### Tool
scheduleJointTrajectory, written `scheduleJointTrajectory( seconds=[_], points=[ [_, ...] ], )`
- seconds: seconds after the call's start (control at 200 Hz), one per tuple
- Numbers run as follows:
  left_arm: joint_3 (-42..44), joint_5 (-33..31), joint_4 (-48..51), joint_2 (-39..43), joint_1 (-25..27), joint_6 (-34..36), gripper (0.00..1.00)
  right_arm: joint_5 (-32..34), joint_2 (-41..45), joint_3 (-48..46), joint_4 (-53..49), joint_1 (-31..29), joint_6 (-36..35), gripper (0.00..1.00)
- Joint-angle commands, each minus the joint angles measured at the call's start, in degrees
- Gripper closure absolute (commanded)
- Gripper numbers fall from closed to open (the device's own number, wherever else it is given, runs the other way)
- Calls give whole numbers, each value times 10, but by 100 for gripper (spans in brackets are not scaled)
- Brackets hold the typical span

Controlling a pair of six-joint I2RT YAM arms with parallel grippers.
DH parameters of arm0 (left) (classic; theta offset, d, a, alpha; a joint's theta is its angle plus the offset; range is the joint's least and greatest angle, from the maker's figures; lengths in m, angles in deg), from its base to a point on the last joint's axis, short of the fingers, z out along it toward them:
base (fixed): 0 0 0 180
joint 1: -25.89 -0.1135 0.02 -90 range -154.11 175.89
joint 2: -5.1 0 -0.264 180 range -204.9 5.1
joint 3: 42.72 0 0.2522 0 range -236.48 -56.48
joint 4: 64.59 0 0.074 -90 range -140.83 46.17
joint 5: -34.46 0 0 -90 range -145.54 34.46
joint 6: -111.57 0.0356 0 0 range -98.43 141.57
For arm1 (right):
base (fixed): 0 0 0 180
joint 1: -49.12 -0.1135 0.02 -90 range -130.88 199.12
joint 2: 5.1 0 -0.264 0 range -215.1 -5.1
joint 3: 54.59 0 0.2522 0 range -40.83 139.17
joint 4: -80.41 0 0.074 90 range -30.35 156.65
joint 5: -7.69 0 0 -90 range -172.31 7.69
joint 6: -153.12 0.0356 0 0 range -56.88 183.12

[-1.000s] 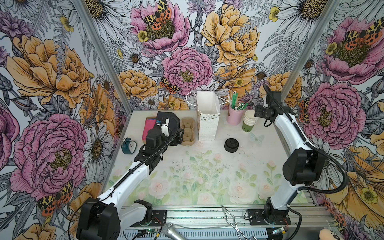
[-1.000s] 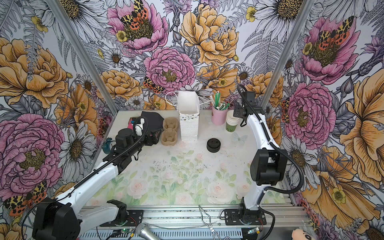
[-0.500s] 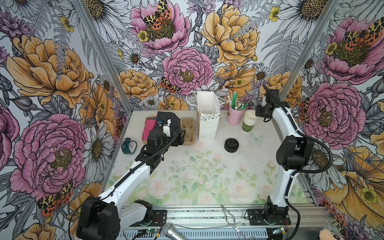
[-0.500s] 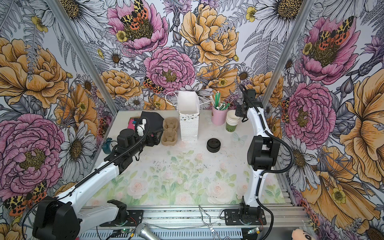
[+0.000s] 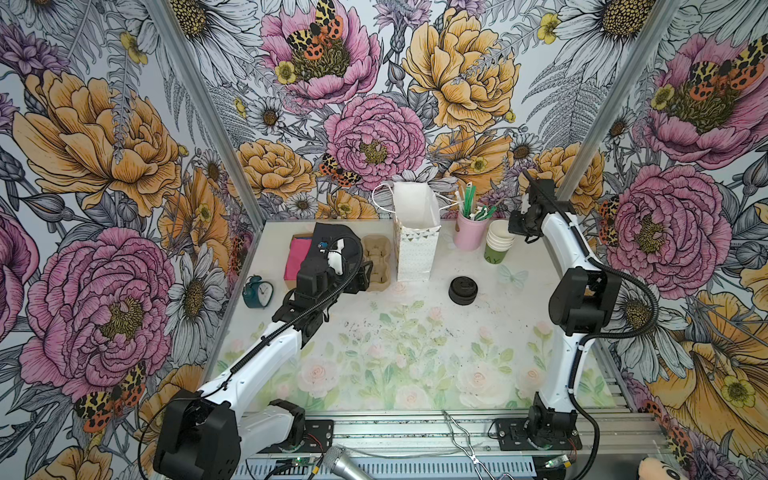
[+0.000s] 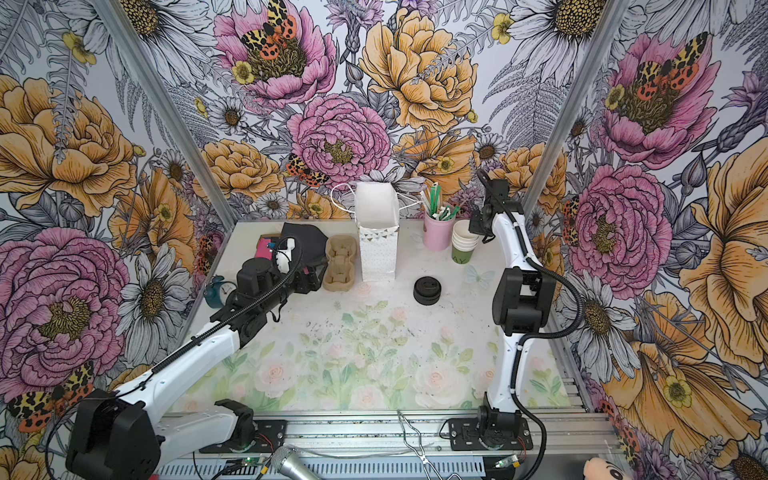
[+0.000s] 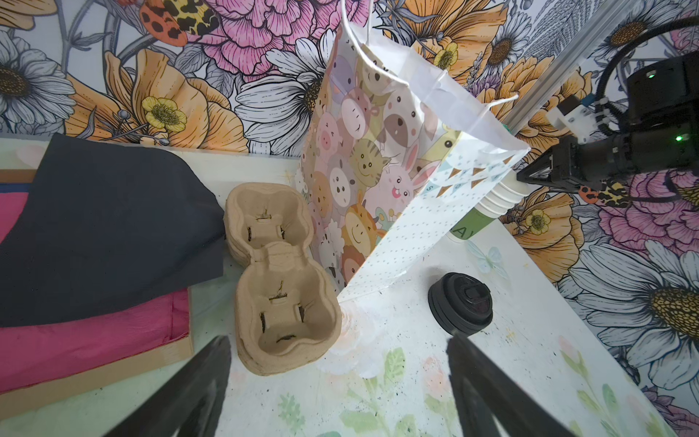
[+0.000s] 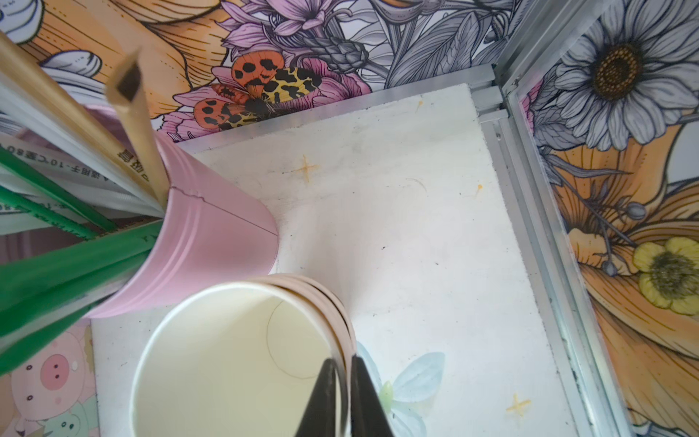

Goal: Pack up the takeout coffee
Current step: 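Grasp the top white paper cup with the right gripper and lift it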

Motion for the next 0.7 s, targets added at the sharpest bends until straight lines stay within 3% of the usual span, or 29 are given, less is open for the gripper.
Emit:
scheduleJointTrajectory(
  seconds=[0.0, 0.11, 0.695],
  points=[
    [-11, -4, -13, -2, 5, 8, 9, -3, -9, 18, -4, 4, 3, 94],
    [-11, -5, -13, -2, 6, 7, 9, -8, -8, 20, -4, 6, 4, 100],
    [-12, -13, -13, -1, 14, 7, 9, -13, 58, 24, -4, 10, 13, 100]
  ],
)
